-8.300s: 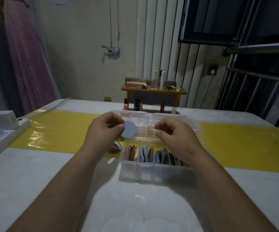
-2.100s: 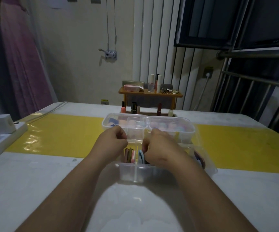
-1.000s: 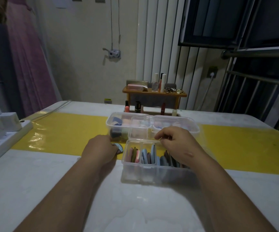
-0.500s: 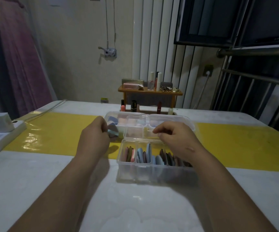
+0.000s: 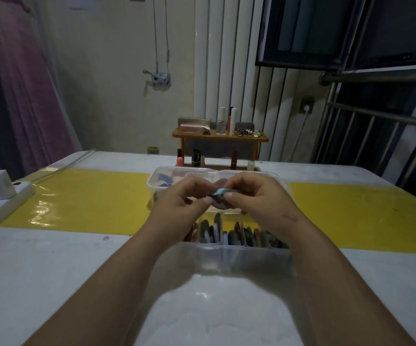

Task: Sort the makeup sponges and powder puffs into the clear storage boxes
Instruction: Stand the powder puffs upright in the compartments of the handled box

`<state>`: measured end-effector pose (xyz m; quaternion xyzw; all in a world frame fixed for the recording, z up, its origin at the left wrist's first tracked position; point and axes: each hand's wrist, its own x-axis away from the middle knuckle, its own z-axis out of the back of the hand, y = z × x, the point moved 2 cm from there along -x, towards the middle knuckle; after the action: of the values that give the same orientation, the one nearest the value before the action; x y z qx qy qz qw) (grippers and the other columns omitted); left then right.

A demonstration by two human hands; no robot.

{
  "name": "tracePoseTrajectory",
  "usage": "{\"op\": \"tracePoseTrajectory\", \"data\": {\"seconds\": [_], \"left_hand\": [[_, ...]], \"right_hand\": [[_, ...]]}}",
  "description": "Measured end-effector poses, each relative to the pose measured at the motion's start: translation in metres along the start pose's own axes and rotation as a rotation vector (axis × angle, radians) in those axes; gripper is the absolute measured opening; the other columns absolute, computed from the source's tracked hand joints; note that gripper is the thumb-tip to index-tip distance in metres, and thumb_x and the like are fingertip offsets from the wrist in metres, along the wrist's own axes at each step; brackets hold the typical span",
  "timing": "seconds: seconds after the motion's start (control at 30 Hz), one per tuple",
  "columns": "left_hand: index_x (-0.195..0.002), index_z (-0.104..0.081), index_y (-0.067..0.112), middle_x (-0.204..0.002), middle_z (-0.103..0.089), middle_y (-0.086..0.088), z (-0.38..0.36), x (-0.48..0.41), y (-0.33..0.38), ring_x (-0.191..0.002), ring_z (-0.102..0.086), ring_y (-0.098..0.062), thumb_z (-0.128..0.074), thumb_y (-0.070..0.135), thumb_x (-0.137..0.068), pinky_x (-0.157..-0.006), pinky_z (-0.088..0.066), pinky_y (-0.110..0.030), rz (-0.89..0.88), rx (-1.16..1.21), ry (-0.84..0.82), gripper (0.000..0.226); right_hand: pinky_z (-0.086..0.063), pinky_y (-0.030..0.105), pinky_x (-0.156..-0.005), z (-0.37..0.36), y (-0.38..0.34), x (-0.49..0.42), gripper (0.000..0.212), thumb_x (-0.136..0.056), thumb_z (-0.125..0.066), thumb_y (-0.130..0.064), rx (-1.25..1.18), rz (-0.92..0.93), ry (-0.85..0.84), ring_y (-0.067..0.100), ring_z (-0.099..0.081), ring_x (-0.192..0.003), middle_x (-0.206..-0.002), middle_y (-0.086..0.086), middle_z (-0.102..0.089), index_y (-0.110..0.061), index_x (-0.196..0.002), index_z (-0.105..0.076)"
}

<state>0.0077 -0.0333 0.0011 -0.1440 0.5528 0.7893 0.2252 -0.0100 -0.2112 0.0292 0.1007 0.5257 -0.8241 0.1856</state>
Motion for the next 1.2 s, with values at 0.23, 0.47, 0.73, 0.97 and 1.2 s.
{"op": "tracePoseTrajectory", "data": {"seconds": [0.23, 0.47, 0.73, 0.97, 1.2], "left_hand": [[-0.079, -0.07, 0.045, -0.094, -0.047, 0.021, 0.001, 0.006, 0.011, -0.098, -0.043, -0.006, -0.041, 0.039, -0.064, -0.082, -0.036, -0.026, -0.215, -0.426, -0.29, 0.033], [-0.086, -0.06, 0.036, -0.102, -0.044, 0.011, -0.012, 0.008, 0.017, -0.096, -0.032, -0.008, -0.028, 0.046, -0.075, -0.082, -0.03, -0.033, -0.327, -0.749, -0.464, 0.035], [-0.09, -0.074, 0.036, -0.095, -0.041, 0.012, -0.013, 0.009, 0.016, -0.092, -0.033, -0.008, -0.026, 0.048, -0.077, -0.078, -0.03, -0.033, -0.373, -0.825, -0.503, 0.051], [-0.096, -0.074, 0.043, -0.098, -0.042, 0.011, -0.012, 0.009, 0.017, -0.095, -0.034, -0.007, -0.025, 0.049, -0.076, -0.083, -0.033, -0.034, -0.338, -0.796, -0.499, 0.053], [-0.092, -0.076, 0.04, -0.095, -0.041, 0.013, -0.013, 0.009, 0.014, -0.094, -0.034, -0.006, -0.028, 0.049, -0.074, -0.079, -0.028, -0.033, -0.373, -0.766, -0.489, 0.052]], "right_hand": [[-0.055, 0.049, -0.09, 0.01, 0.005, -0.001, 0.009, -0.084, -0.062, -0.004, 0.088, -0.097, 0.066, 0.019, -0.073, -0.075, -0.074, 0.006, -0.075, -0.008, -0.082, -0.069], [-0.057, 0.052, -0.083, 0.01, 0.008, -0.002, 0.01, -0.08, -0.061, -0.007, 0.144, -0.101, 0.08, 0.023, -0.071, -0.075, -0.072, 0.004, -0.074, -0.012, -0.078, -0.069], [-0.056, 0.056, -0.082, 0.007, 0.011, -0.004, 0.026, -0.079, -0.05, -0.027, 0.167, -0.162, 0.041, 0.031, -0.07, -0.078, -0.074, 0.011, -0.072, -0.013, -0.075, -0.072], [-0.058, 0.049, -0.084, 0.0, 0.011, -0.004, 0.023, -0.086, -0.057, -0.011, 0.255, -0.213, -0.055, 0.019, -0.07, -0.079, -0.075, 0.001, -0.072, -0.022, -0.076, -0.075], [-0.058, 0.045, -0.084, -0.005, 0.012, -0.002, 0.022, -0.088, -0.058, -0.015, 0.334, -0.258, -0.14, 0.019, -0.07, -0.082, -0.077, -0.002, -0.073, -0.026, -0.079, -0.074]]}}
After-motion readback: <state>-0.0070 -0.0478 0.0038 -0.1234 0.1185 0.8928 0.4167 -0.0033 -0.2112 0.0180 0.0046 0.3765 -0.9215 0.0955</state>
